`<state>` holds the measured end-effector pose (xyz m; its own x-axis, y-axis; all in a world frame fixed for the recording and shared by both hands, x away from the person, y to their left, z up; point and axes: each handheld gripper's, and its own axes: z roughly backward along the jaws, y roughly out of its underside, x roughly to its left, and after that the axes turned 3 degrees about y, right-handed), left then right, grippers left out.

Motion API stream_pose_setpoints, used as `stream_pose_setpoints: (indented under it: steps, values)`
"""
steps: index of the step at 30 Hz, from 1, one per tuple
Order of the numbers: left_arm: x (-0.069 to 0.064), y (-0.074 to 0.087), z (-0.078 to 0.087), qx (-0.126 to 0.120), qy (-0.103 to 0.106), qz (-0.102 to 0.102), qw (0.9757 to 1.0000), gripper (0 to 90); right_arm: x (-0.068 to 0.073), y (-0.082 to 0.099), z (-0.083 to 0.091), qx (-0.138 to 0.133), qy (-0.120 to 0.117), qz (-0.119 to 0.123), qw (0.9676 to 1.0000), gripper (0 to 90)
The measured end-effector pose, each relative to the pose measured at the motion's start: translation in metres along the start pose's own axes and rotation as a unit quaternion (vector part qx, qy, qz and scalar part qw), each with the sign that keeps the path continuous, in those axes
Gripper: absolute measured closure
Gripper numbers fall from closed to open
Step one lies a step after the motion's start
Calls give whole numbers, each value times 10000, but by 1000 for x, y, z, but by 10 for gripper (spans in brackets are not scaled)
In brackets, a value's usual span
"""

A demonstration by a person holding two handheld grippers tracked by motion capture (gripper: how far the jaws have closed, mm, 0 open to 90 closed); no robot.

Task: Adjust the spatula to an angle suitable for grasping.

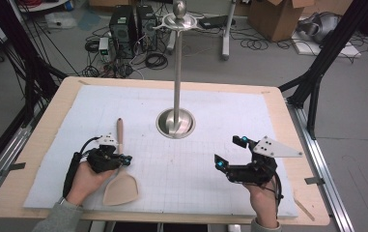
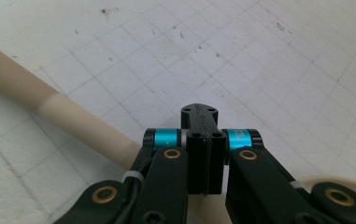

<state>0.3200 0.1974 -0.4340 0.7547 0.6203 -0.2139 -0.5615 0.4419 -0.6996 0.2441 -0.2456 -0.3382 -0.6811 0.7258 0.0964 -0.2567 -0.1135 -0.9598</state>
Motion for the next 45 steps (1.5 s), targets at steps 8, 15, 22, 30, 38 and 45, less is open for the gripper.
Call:
stream_pose_setpoints:
  steps: [8,15,22,30,38,45]
  values:
    - [-5,-6,2,420,-216,-151,9988,900,0,0,0,11,-4,3,10000,107]
    - [-4,-9,3,599,-193,-228,9978,900,0,0,1,8,-11,-4,10000,107]
    - [-3,-17,4,988,-172,-321,9944,900,0,0,1,12,3,-9,10000,107]
    - [0,-18,8,1159,-159,-402,9923,900,0,0,1,13,0,-8,10000,107]
    - [4,-12,17,1228,-165,-403,9915,900,0,0,-1,24,5,21,10000,107]
    - [7,-5,20,1065,-102,-417,9934,900,1,0,-3,59,-17,28,10000,107]
